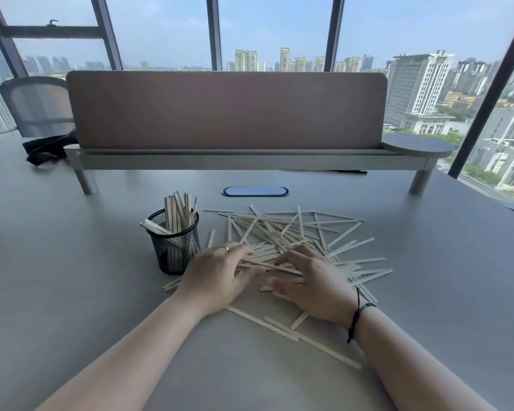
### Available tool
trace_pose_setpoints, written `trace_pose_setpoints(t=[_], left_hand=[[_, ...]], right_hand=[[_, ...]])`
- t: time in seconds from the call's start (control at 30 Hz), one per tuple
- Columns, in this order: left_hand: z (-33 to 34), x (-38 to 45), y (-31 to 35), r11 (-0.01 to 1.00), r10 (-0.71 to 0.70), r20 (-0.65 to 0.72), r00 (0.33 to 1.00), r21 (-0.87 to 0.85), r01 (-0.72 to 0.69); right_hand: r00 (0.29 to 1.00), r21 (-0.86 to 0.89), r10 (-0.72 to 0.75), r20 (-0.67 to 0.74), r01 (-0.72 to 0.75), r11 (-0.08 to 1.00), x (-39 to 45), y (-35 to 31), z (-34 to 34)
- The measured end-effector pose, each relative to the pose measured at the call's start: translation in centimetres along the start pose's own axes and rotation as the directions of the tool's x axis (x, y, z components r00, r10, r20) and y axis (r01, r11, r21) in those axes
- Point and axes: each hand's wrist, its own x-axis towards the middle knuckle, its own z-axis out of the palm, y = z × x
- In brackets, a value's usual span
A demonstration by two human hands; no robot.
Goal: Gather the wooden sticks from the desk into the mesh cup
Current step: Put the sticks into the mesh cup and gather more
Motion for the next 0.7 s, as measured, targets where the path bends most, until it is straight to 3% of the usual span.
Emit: trace_pose_setpoints(t=[0.07,0.17,0.23,0.3,0.43,0.57,0.7], left_hand=[[0.2,0.4,-0.3,1.000,-0.022,-0.054,0.998,-0.003,0.022],[0.5,0.9,-0.5,0.999,-0.041,-0.111,0.993,-0.039,0.037],[0.5,0.9,-0.5,0.997,-0.063,-0.136,0.989,-0.041,0.057],[0.4,0.7,-0.6,0.997,-0.076,-0.129,0.989,-0.041,0.071],[-0.1,0.1,-1.2,0.986,-0.161,0.038,0.986,-0.040,0.162],[-0.9,-0.3,-1.2,0.959,-0.256,0.270,0.928,-0.049,0.279],[-1.7,-0.7,-0.4,0.974,-0.170,0.439,0.882,-0.060,0.218]], right_hand=[[0.999,0.025,-0.027,0.042,0.026,0.999,-0.4,-0.2,-0.9],[0.965,-0.090,-0.082,0.249,0.107,0.990,-1.4,-0.7,-1.9],[0.923,-0.175,-0.052,0.382,0.127,0.976,-2.0,-0.7,-2.1],[0.910,-0.201,-0.018,0.415,0.111,0.973,-2.1,-0.2,-2.0],[0.943,-0.226,0.013,0.333,0.066,0.972,-1.6,1.0,-2.6],[0.957,-0.192,0.051,0.286,0.005,0.981,-1.3,1.6,-2.8],[0.971,-0.188,0.062,0.232,-0.018,0.982,-0.8,2.3,-2.3]])
